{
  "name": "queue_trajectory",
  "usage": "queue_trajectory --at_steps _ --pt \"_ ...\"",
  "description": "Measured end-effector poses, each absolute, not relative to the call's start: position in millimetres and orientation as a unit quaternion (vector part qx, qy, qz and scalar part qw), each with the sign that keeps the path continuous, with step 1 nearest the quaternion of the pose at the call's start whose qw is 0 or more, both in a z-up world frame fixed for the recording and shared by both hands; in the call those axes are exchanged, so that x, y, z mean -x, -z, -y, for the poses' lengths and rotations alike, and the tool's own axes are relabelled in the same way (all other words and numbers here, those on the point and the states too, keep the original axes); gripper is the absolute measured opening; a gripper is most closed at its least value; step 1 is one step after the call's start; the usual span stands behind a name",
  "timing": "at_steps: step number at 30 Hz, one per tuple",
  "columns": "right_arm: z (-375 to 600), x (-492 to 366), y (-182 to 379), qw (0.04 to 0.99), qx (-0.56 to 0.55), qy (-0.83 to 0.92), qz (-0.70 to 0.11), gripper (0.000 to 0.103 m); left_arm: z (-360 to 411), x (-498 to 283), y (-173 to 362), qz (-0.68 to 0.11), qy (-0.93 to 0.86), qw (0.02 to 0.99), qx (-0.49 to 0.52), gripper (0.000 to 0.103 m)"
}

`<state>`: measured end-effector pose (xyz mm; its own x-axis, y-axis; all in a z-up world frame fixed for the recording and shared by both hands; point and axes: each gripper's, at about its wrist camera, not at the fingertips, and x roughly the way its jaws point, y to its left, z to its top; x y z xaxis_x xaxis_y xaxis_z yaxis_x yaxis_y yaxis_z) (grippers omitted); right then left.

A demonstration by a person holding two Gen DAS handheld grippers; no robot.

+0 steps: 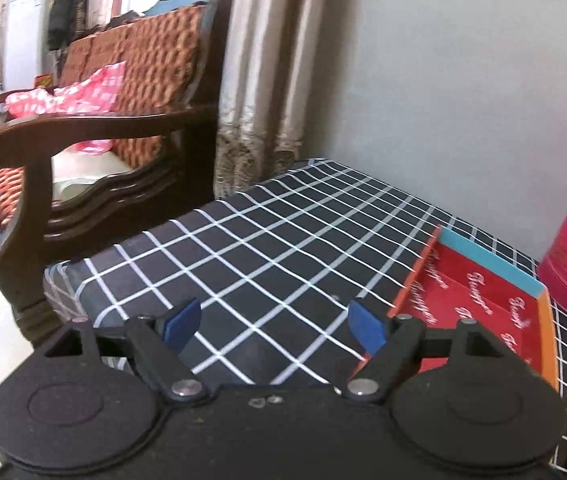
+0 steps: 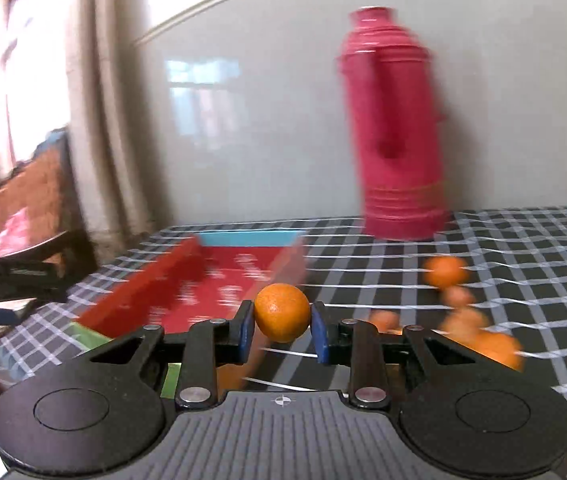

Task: Organize fruits
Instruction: 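Grasp an orange with the right gripper and carry it over the box, then release the orange into the box and pull the right gripper back, then lower the left gripper onto a mangosteen and grasp it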

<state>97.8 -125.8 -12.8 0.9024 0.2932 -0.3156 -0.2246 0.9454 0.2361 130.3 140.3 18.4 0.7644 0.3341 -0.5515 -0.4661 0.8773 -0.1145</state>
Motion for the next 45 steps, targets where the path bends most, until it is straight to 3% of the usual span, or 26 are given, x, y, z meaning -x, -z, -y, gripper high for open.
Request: queue_trajectory --at_steps 16,17,19,23,27,31,33,42,45 --pt "55.4 -128.4 29.9 0.958 -0.046 -0.207 -0.194 0.033 -167.4 -127.5 -15.4 -0.27 -0.244 0.923 0.124 0.075" --pt "59.3 -125.8 28.5 0.959 -0.051 -0.203 -0.189 0.035 -165.3 -127.8 -15.5 -0.27 -0.241 0.924 0.121 0.076" --pt "64.0 -125.1 27.0 0.961 -0.059 -0.198 -0.186 0.06 -159.8 -128.5 -15.6 -0.268 -0.239 0.926 0.115 0.076" --pt "76.7 -112.4 17.7 0.969 -0.065 -0.181 -0.156 0.065 -143.2 -127.9 -17.3 -0.258 -0.226 0.934 0.095 0.076" --pt "100.8 -101.6 12.4 0.977 -0.082 -0.139 -0.137 0.087 -119.7 -126.7 -20.0 -0.244 -0.198 0.947 0.071 0.077" --pt "133.8 -86.5 6.4 0.988 -0.095 -0.056 -0.104 0.099 -88.6 -124.7 -22.9 -0.229 -0.142 0.962 0.046 0.078" --pt "151.8 -79.6 5.9 0.99 -0.104 -0.003 -0.092 0.103 -68.7 -125.3 -23.4 -0.22 -0.109 0.969 0.031 0.078" --pt "227.4 -60.6 14.5 0.953 -0.148 0.243 -0.099 0.103 35.0 -106.8 -10.2 -0.197 0.062 0.977 -0.054 0.078" --pt "245.4 -54.7 16.5 0.951 -0.166 0.241 -0.103 0.103 69.0 -103.8 3.2 -0.208 0.107 0.968 -0.088 0.072"
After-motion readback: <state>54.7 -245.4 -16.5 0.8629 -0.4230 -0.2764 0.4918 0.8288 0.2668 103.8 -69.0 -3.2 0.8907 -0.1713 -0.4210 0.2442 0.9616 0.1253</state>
